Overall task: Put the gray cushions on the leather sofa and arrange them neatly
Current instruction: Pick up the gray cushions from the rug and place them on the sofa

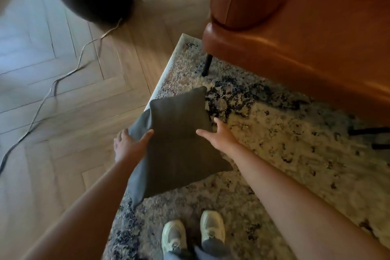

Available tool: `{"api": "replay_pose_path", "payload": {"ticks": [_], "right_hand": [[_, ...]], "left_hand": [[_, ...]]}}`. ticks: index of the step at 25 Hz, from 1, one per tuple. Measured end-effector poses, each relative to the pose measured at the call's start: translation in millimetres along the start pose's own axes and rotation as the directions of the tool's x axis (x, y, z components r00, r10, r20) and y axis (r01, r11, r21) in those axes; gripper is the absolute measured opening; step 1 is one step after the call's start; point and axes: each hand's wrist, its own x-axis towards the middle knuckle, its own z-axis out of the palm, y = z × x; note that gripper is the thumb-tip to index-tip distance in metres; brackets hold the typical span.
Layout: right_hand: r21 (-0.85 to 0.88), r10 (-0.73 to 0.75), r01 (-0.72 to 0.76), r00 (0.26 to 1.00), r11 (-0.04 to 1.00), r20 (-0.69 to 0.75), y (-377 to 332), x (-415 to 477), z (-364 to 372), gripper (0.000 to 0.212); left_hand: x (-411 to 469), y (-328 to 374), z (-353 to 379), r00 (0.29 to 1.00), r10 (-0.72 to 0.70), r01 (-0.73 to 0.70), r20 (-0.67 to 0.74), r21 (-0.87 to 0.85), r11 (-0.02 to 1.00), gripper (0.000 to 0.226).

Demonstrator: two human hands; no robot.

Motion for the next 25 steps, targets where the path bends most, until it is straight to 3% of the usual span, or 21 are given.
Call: {"api": "replay_pose_path", "payload": {"ticks": [2, 5, 9, 15, 20, 25], "right_hand": [[0.02, 0.036, -0.036, 0.999, 0.999, -0.012, 11, 25, 11, 0.095], [0.119, 0.103, -0.104, 0.995, 0.988, 0.012, 27, 45, 31, 0.106], [0.189, 0.151, -0.161, 0.986, 0.969, 0.063, 39, 51, 56, 0.134], [0.078, 0.07, -0.067, 0.997, 0.995, -0.029, 27, 34, 74, 0.119], [0.065, 0.03, -0.026, 0.998, 0.998, -0.062, 19, -3, 46, 0.117], [0.024, -0.058, 0.065, 0.972, 0.998, -0.227, -7, -64, -14, 0.105]], "left_hand": [[27, -16, 7, 0.999, -0.045, 0.046, -0.028, 0.025, 0.999, 0.108], [45, -23, 17, 0.973, -0.23, 0.228, -0.023, -0.069, 0.971, 0.127], [48, -36, 29, 0.932, -0.358, 0.362, 0.061, -0.228, 0.904, 0.124], [43, -35, 9, 0.963, -0.258, 0.27, 0.078, -0.257, 0.928, 0.094], [11, -2, -1, 0.982, -0.174, 0.189, 0.078, -0.272, 0.944, 0.085], [-37, 47, -29, 0.985, -0.078, 0.127, 0.151, -0.355, 0.926, 0.083]]}}
